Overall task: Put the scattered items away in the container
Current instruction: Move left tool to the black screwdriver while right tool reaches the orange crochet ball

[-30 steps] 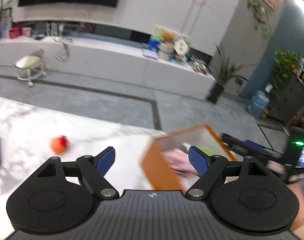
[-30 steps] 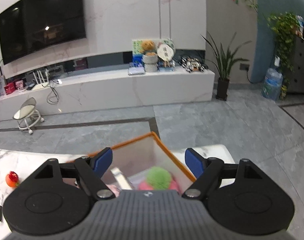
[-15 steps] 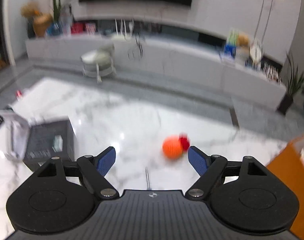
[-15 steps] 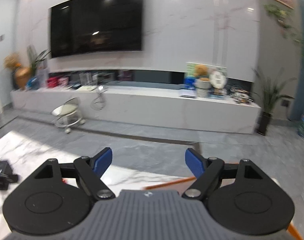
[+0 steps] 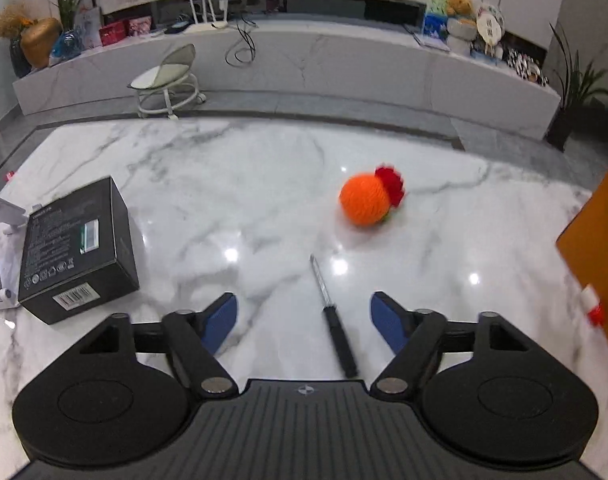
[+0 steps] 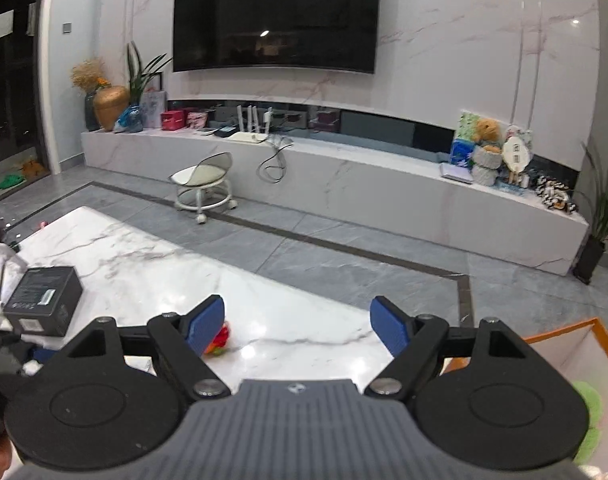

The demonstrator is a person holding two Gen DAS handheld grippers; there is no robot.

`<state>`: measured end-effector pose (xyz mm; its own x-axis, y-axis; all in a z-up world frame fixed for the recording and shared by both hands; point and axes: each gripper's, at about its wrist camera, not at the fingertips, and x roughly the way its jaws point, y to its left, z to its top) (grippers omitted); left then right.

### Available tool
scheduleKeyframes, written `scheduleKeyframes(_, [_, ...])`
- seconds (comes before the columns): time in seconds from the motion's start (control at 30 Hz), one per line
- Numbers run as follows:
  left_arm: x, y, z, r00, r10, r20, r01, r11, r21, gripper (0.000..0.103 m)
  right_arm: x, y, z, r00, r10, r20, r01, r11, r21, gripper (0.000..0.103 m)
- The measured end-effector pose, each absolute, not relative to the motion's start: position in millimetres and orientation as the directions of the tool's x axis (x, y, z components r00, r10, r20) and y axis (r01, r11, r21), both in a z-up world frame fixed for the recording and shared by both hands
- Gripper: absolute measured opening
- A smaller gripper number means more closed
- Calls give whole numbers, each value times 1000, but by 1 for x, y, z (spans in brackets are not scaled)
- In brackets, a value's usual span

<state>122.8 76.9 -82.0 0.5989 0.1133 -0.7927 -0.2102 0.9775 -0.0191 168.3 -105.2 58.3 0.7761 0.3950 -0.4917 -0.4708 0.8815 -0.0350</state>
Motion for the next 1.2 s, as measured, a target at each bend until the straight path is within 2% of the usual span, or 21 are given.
scheduleKeyframes(0.23, [130,81,-100,584,53,-810,-157,986,-49,78,184,-124,63,825,324,-462,-318,944,93,82])
scheduleKeyframes(0.33, [134,80,-109,559,41,-828,-128,991,-37,61,187,-124,61,827,332,-455,-297,943,148,82])
scheduleKeyframes(0.53, [131,84,-112,565,42,-824,-83,997,-7,51,186,-101,50,814,354,-460,-330,934,135,82])
scheduleKeyframes(0.63, [131,87,-111,558,44,-828,-76,997,2,40,183,-88,42,799,369,-474,-350,927,132,82])
scheduleKeyframes(0.8, [129,92,-109,551,14,-834,-54,998,-19,11,176,-65,27,774,382,-506,-385,917,103,81])
scheduleKeyframes(0.93, [130,103,-105,552,-17,-834,-74,995,-70,10,169,-46,15,754,383,-533,-407,910,78,79])
scheduleKeyframes(1.0, [131,109,-102,559,-14,-829,-94,992,-80,10,167,-37,10,746,388,-541,-421,905,70,75])
scheduleKeyframes(1.2, [135,120,-98,566,-5,-824,-138,985,-101,10,167,-29,2,732,393,-557,-425,902,79,74])
